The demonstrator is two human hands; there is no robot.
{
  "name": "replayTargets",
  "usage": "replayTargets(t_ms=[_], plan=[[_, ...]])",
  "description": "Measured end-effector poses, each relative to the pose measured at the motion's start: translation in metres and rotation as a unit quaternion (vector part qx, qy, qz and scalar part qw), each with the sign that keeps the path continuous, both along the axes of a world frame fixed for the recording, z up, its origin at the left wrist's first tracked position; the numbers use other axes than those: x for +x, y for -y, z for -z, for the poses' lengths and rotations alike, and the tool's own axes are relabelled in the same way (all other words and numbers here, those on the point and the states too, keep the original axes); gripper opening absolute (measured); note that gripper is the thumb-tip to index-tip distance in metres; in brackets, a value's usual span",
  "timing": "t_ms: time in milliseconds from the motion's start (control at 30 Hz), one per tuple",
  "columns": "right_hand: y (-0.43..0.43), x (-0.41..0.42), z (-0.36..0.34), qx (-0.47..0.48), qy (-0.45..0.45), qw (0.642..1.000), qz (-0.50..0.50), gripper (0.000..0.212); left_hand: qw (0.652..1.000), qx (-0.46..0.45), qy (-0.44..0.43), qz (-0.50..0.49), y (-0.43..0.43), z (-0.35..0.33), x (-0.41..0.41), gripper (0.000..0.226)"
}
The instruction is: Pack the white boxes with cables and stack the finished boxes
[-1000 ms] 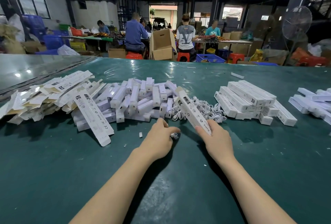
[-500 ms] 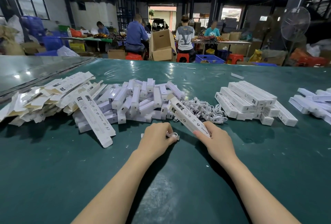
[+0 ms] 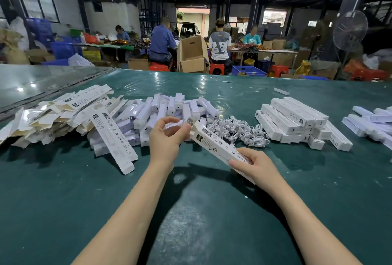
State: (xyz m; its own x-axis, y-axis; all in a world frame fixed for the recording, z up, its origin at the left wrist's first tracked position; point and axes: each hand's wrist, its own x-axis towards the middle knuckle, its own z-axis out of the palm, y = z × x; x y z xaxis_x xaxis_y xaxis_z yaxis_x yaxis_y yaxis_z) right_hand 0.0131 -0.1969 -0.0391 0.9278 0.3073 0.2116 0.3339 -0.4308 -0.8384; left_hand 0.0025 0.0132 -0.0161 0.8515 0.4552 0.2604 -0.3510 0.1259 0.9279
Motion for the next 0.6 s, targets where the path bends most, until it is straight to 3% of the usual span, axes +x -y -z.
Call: replayTargets(t_ms=[133, 300, 400, 500, 600], plan=[[0.0011, 0.0012, 0.001, 0.045, -0.036, 0.997, -0.042, 0.01, 1.0, -0.024, 0.0, 0.019, -0.0038, 0.0007, 0.0006, 0.014], [0.0008, 0.0007, -0.0002, 0.072, -0.067, 0.994, -0.056, 0.013, 0.988, 0.149, -0.013, 0.032, -0.0041, -0.0003, -0.0036, 0.02], [-0.0006, -0.0004, -0.0012, 0.082, -0.072, 0.993, -0.054, 0.028, 0.979, 0.194, -0.033, 0.046, -0.008, -0.0006, -0.0053, 0.018], [-0.0006, -0.0002, -0.0003, 0.085, -0.072, 0.992, -0.055, 0.029, 0.97, 0.236, -0.025, 0.059, -0.0102, -0.0013, -0.0067, 0.01], [-0.0006, 0.0001, 0.0007, 0.09, -0.074, 0.992, -0.055, 0.03, 0.965, 0.257, -0.015, 0.059, -0.0089, 0.0013, -0.0067, 0.015]])
